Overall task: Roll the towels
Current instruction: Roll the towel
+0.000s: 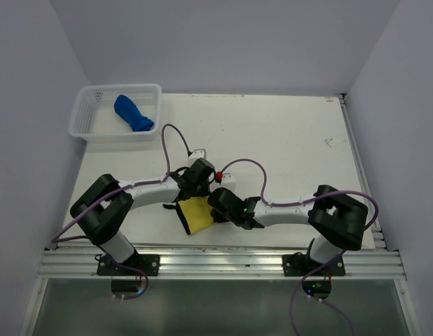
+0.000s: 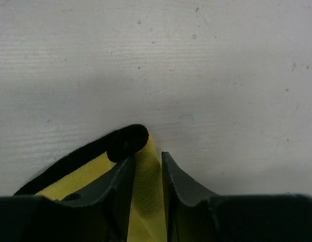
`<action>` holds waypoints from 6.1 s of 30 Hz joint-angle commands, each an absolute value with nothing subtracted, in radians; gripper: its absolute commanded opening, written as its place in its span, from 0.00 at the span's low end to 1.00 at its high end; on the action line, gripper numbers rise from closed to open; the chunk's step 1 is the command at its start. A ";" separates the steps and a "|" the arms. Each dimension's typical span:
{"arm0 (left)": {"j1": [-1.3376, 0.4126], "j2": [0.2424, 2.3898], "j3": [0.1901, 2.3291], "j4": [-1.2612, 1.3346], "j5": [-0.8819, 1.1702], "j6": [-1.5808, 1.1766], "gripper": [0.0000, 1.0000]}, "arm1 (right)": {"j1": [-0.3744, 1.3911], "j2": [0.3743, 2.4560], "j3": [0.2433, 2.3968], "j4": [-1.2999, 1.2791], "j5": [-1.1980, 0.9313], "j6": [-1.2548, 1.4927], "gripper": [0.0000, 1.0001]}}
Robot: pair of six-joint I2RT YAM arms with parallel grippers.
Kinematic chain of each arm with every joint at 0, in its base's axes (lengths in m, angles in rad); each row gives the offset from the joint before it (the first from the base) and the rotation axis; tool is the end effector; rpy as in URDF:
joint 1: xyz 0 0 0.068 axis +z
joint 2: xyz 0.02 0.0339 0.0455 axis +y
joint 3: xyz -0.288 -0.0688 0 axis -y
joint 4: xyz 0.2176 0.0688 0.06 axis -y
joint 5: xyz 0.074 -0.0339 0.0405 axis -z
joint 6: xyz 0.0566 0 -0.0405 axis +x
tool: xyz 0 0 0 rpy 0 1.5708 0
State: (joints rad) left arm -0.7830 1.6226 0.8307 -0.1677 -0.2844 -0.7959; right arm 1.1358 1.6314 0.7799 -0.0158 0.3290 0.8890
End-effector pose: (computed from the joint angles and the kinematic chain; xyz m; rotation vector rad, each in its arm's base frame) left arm 0.2268 -0.2033 0.1833 -0.1290 2.4981 -0.3078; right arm 0.1466 0.2720 0.1795 -0.1532 2.4453 0.5461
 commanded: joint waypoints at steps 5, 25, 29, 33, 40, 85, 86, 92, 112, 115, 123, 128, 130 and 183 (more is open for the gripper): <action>-0.790 1.669 0.835 -0.273 -0.364 -0.799 0.24 | 1.167 1.632 0.802 -0.135 0.420 0.882 0.00; -0.749 1.508 0.645 0.034 -0.331 -0.907 0.00 | 1.310 1.629 0.911 -0.258 0.621 0.816 0.00; -0.713 1.418 0.566 0.156 -0.302 -0.896 0.00 | 1.359 1.646 0.957 -0.320 0.681 0.792 0.00; -0.706 1.396 0.529 0.235 -0.272 -0.888 0.00 | 1.399 1.677 1.002 -0.357 0.729 0.749 0.00; -0.678 1.399 0.511 0.333 -0.245 -0.890 0.00 | 1.431 1.730 1.065 -0.425 0.775 0.718 0.00; -0.634 1.307 0.011 0.983 -0.187 -0.934 0.00 | 1.611 2.029 1.269 -0.614 1.015 0.405 0.00; -0.634 1.304 0.002 0.985 -0.189 -0.937 0.00 | 1.614 2.031 1.270 -0.617 1.015 0.403 0.00; -0.635 1.244 0.002 0.911 -0.187 -0.940 0.00 | 1.618 2.039 1.267 -0.591 0.988 0.368 0.00; -0.635 0.902 0.095 0.325 -0.245 -0.965 0.30 | 1.654 2.166 1.379 -0.652 0.930 0.301 0.00; -0.634 0.853 0.121 0.270 -0.245 -0.959 0.33 | 1.654 2.168 1.379 -0.655 0.933 0.305 0.00; -0.635 0.765 0.161 0.250 -0.164 -0.937 0.23 | 1.655 2.186 1.396 -0.680 0.948 0.324 0.00; -0.637 0.866 0.178 0.444 0.061 -0.876 0.09 | 1.655 2.200 1.407 -0.690 0.950 0.328 0.00; -0.637 0.897 0.166 0.483 0.103 -0.873 0.06 | 1.655 2.203 1.408 -0.693 0.951 0.331 0.00; -0.776 1.197 -0.017 0.578 -0.186 -1.112 0.00 | 1.589 1.554 1.065 -0.458 0.661 0.644 0.36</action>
